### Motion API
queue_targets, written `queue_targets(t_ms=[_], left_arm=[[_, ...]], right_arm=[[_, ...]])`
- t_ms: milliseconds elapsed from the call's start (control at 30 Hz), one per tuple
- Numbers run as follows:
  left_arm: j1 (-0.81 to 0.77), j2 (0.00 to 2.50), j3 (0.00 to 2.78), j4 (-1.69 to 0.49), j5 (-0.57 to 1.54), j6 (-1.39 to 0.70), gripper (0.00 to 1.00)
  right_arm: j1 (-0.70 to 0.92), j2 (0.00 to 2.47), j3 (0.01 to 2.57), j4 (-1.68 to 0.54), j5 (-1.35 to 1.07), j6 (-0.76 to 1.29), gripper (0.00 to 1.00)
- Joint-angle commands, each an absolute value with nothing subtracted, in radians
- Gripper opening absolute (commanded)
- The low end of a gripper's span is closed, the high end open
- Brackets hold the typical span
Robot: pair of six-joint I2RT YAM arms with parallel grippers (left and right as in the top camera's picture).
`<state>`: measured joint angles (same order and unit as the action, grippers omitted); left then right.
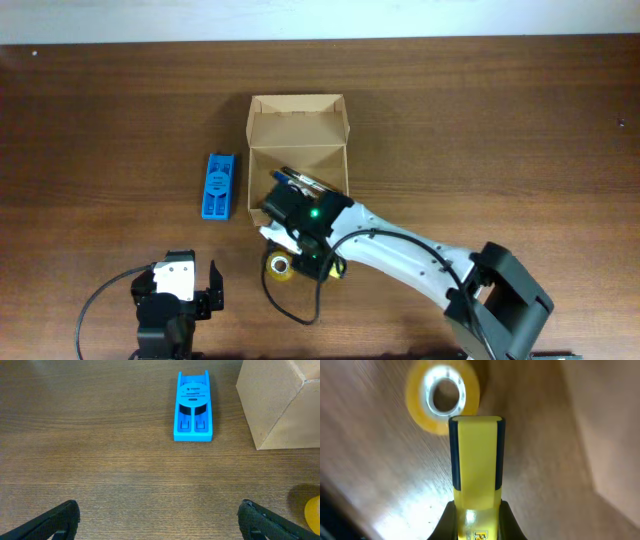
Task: Pack container
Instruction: 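Place the yellow highlighter into the box with the right gripper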
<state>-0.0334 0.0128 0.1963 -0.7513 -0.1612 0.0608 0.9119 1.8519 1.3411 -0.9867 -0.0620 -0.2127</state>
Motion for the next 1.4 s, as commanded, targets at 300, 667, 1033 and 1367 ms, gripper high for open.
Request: queue_targets(t_ms=[300,667,1033,1367], left_arm=[[-0.039,0.006,0.191,-0.752,-0.154,0.076,1.0],[-0.039,0.006,0.191,-0.752,-0.154,0.076,1.0],[-0.039,0.006,0.191,-0.752,-0.154,0.076,1.0],[-0.039,0.006,0.191,-0.752,-0.154,0.076,0.99]], right_arm=[[0.915,1.844,1.695,-1.011,0.092,-0.201,0.06],[0.78,1.925,1.695,-0.88,0.104,-0.267,0.1],[0.7,2.053,1.695,-0.826,0.06,-0.34,0.51],[0.7,1.906,1.697,-0.894,0.032,-0.285,0.99]])
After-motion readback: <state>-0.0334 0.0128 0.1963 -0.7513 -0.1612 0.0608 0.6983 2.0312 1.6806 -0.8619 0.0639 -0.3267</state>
